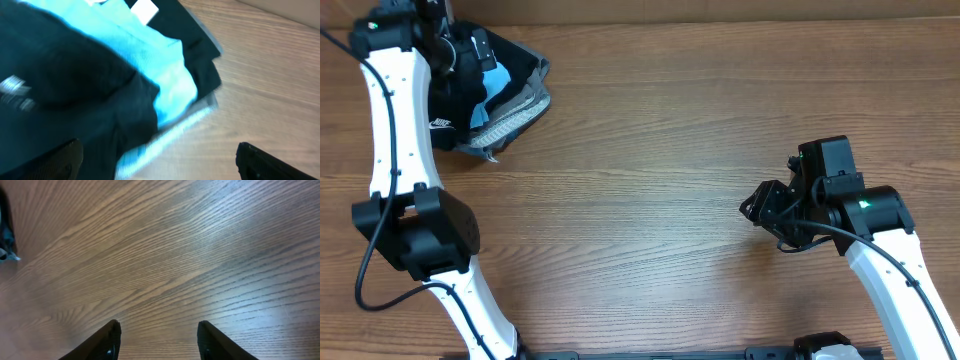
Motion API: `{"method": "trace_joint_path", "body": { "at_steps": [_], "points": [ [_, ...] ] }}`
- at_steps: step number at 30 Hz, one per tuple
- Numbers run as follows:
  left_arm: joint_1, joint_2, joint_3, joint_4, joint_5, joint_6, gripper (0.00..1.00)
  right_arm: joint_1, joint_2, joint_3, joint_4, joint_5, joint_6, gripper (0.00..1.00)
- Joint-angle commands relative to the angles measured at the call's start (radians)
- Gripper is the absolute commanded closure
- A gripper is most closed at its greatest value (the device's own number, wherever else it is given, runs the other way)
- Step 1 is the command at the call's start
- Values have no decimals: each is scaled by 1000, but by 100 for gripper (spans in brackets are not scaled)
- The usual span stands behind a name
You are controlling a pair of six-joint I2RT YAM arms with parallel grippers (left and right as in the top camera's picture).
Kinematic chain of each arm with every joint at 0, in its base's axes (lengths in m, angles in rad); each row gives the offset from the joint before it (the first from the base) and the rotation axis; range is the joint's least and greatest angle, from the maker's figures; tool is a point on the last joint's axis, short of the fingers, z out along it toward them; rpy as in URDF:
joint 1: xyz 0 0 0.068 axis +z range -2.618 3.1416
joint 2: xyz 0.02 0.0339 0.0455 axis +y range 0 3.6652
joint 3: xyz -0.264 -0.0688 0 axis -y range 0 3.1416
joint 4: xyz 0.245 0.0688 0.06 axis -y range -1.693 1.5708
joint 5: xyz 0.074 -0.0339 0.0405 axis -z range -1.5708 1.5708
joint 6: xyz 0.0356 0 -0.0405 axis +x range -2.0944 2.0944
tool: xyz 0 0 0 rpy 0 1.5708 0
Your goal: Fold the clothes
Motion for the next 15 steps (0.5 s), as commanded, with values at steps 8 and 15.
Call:
{"method": "trace_joint_path", "body": {
  "at_steps": [8,15],
  "points": [
    [-59,-351,152,-261,-43,55,0,-2,-202,171,-10,11,-205,46],
    [-216,-620,152,-380,-209,-30,0,-2,-357,408,-66,14,-331,13]
  ]
}}
